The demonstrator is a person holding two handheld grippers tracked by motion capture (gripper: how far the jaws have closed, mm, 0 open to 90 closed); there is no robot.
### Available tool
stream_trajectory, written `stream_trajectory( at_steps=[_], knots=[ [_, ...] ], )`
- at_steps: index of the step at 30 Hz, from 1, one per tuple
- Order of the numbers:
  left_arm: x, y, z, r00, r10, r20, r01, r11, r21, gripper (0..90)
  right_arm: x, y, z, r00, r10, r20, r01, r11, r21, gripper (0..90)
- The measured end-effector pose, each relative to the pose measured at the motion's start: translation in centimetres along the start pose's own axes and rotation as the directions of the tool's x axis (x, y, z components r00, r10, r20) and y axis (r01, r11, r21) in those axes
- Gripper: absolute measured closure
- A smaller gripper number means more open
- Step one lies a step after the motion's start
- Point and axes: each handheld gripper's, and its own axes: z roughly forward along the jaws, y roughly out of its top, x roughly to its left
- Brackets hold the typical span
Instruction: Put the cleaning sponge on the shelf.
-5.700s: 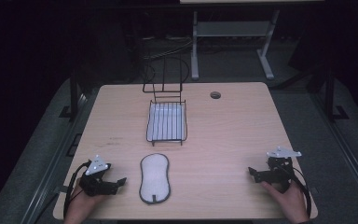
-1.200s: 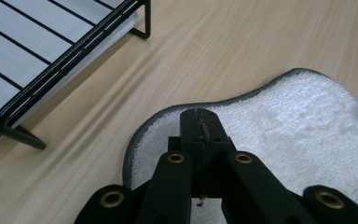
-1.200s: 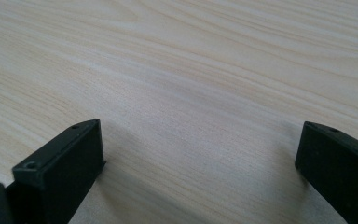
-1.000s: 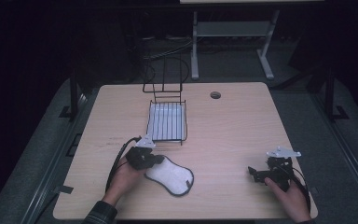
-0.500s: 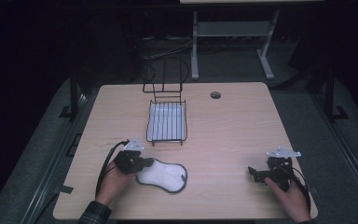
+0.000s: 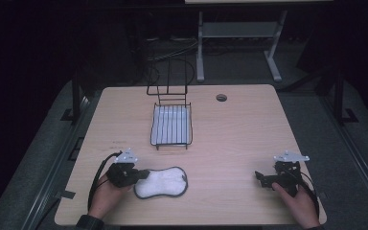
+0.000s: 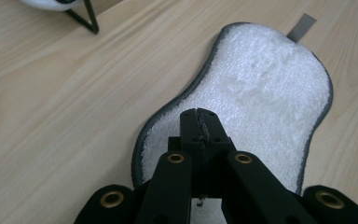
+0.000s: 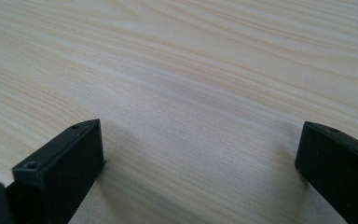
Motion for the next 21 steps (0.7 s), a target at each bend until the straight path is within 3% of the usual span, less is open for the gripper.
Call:
stream_trajectory(
  at_steps=[17, 21],
  knots=[
    [0.4, -3.5, -3.2, 0.9958, -0.080, -0.044, 0.079, 0.9965, -0.028, 89.9, 0.0, 0.0, 0.0, 1.0000, 0.000, 0.000, 0.000, 1.000, 0.001, 0.6],
    [0.5, -3.7, -3.5, 0.9947, -0.092, -0.047, 0.090, 0.9952, -0.040, 89.9, 0.0, 0.0, 0.0, 1.0000, 0.000, 0.000, 0.000, 1.000, 0.000, 0.6]
  ],
)
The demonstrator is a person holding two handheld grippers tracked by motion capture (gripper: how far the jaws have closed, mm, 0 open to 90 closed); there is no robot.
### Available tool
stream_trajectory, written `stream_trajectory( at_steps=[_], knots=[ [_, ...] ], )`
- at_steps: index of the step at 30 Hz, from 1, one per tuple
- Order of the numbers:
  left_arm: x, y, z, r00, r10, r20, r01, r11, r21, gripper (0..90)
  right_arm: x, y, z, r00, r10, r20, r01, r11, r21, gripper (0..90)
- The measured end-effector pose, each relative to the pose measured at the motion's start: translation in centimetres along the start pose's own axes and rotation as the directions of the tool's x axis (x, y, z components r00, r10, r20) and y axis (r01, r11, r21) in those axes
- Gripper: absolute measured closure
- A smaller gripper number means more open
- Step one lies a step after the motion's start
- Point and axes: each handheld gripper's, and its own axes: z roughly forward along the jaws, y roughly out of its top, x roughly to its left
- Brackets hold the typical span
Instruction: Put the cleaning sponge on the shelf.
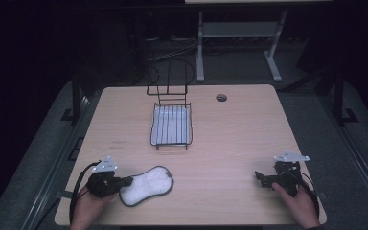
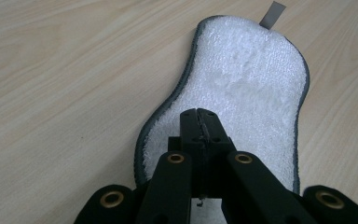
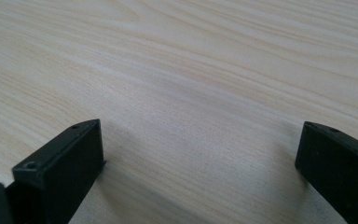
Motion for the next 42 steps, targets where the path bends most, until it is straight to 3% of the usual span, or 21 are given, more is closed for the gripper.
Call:
stream_trajectory(
  at_steps=[3, 8, 14, 26, 30, 42],
  knots=[
    [0.0, 0.2, -0.2, 1.0000, 0.008, 0.006, -0.008, 0.9999, -0.012, 89.7, 0.0, 0.0, 0.0, 1.0000, 0.000, 0.000, 0.000, 1.000, 0.000, 0.6],
    [-0.2, 0.8, -0.2, 0.9997, 0.020, 0.016, -0.020, 0.9995, -0.024, 81.1, 0.0, 0.0, 0.0, 1.0000, 0.000, 0.000, 0.000, 1.000, 0.000, 0.6],
    [-0.3, 1.6, -0.1, 0.9987, 0.028, 0.043, -0.027, 0.9988, -0.041, 59.5, 0.0, 0.0, 0.0, 1.0000, 0.000, 0.000, 0.000, 1.000, 0.000, 0.6],
    [-1.1, 2.7, 1.8, 0.9929, 0.092, 0.075, -0.091, 0.9956, -0.024, 16.3, 0.0, 0.0, 0.0, 1.0000, 0.000, 0.000, 0.000, 1.000, 0.000, 0.6],
    [-1.2, 2.9, 2.5, 0.9890, 0.126, 0.077, -0.126, 0.9920, -0.002, 13.2, 0.0, 0.0, 0.0, 1.0000, 0.000, 0.000, 0.000, 1.000, 0.000, 0.6],
    [-1.1, 2.7, 3.8, 0.9823, 0.167, 0.086, -0.172, 0.9833, 0.060, 13.0, 0.0, 0.0, 0.0, 1.0000, 0.000, 0.000, 0.000, 1.000, 0.000, 0.6]
  ],
)
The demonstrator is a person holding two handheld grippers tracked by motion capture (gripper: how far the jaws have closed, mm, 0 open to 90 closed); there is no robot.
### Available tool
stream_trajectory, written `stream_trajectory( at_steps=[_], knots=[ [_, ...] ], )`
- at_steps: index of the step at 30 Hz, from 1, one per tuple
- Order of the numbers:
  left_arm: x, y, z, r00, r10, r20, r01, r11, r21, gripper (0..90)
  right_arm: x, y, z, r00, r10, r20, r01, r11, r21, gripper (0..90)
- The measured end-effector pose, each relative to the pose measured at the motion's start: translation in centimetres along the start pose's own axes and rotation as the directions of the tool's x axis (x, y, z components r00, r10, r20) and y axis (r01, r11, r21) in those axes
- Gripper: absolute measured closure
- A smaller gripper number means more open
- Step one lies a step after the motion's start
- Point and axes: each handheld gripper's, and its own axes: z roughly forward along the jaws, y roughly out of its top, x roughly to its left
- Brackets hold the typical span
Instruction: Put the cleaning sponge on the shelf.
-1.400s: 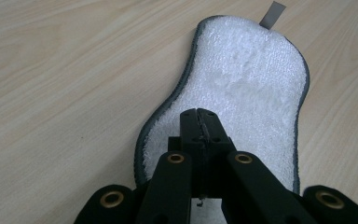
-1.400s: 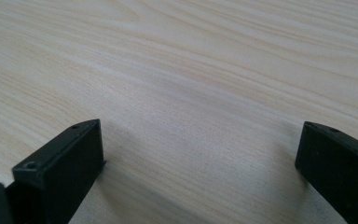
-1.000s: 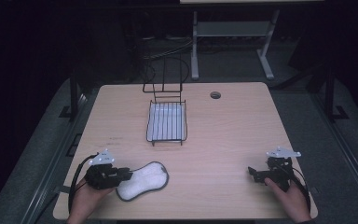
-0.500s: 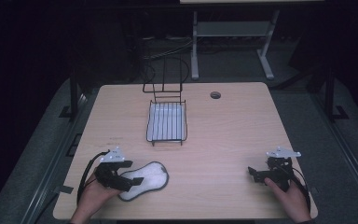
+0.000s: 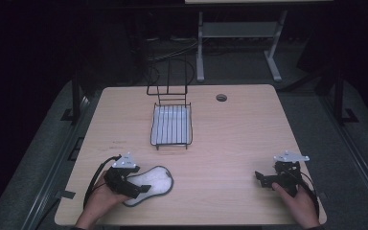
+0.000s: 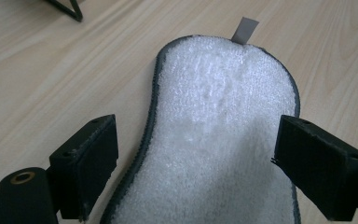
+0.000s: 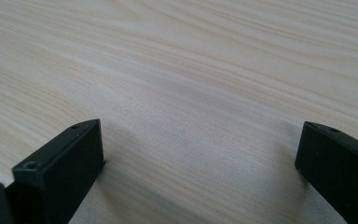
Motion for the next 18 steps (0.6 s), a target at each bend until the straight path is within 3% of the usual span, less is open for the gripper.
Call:
stream_trajectory(
  at_steps=[4, 13, 18],
  knots=[
    [-0.15, 0.02, 0.32, 0.9999, 0.013, -0.003, -0.013, 0.9997, 0.022, 13.0, 0.01, 0.00, 0.00, 1.0000, 0.001, 0.000, -0.001, 1.000, 0.001, 0.5],
    [-0.13, -0.12, 0.84, 1.0000, 0.000, 0.007, 0.000, 0.9993, 0.037, 12.8, 0.00, 0.00, 0.00, 1.0000, 0.000, 0.000, 0.000, 1.000, 0.000, 0.6],
    [-0.27, 0.06, 0.87, 0.9997, 0.023, -0.002, -0.023, 0.9983, 0.053, 12.9, 0.01, 0.00, 0.00, 1.0000, 0.001, 0.000, -0.001, 1.000, 0.000, 0.6]
  ],
)
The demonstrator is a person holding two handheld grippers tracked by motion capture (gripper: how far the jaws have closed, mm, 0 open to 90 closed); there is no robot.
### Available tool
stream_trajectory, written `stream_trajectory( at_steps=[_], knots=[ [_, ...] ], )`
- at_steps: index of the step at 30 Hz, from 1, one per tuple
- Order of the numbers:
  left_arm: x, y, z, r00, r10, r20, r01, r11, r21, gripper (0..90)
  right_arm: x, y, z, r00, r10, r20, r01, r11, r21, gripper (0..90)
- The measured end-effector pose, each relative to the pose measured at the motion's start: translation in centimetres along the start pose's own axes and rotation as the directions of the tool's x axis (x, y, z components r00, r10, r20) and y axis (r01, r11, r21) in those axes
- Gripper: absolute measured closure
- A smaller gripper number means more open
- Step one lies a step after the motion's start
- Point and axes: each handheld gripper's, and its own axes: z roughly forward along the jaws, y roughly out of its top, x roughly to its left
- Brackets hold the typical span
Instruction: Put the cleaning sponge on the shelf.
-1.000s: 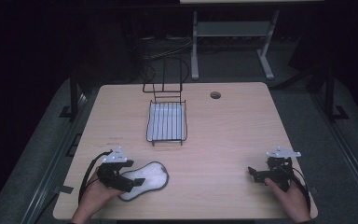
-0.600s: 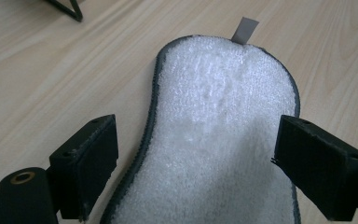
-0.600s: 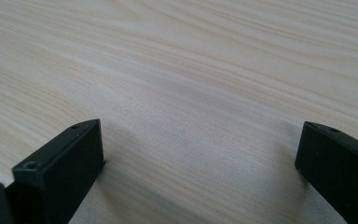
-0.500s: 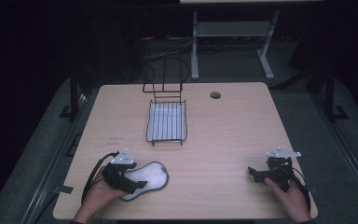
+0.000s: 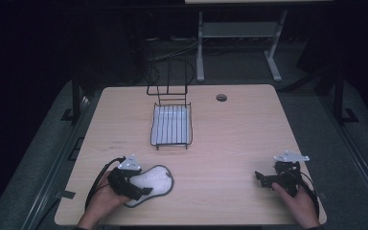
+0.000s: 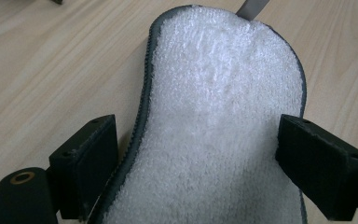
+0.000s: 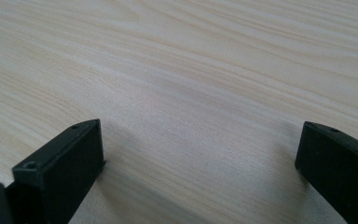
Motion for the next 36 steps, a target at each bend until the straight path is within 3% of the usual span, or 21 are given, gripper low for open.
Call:
stream_trajectory(
  at_steps=[13, 20, 24, 29, 36],
  knots=[
    [0.0, 0.1, -0.2, 0.9994, 0.006, 0.034, -0.006, 0.9999, 0.010, 21.4, 0.0, 0.0, 0.0, 1.0000, 0.000, 0.000, 0.000, 1.000, 0.000, 0.6],
    [-0.1, 0.2, -0.9, 0.9997, 0.014, 0.020, -0.014, 0.9999, -0.005, 32.0, 0.0, 0.0, 0.0, 1.0000, -0.001, 0.000, 0.001, 1.000, 0.000, 0.6],
    [-0.4, 0.3, -1.0, 0.9994, 0.034, 0.000, -0.034, 0.9994, -0.004, 33.4, 0.0, 0.0, 0.0, 1.0000, -0.001, 0.000, 0.001, 1.000, 0.000, 0.5],
    [-0.2, 0.5, -2.3, 0.9993, 0.038, -0.003, -0.038, 0.9972, -0.065, 58.4, 0.0, 0.0, 0.0, 1.0000, 0.000, 0.000, 0.000, 1.000, 0.000, 0.5],
    [0.0, 0.5, -3.0, 0.9999, 0.016, 0.000, -0.016, 0.9955, -0.093, 69.2, 0.0, 0.0, 0.0, 1.0000, 0.000, 0.000, 0.000, 1.000, 0.000, 0.5]
  ],
)
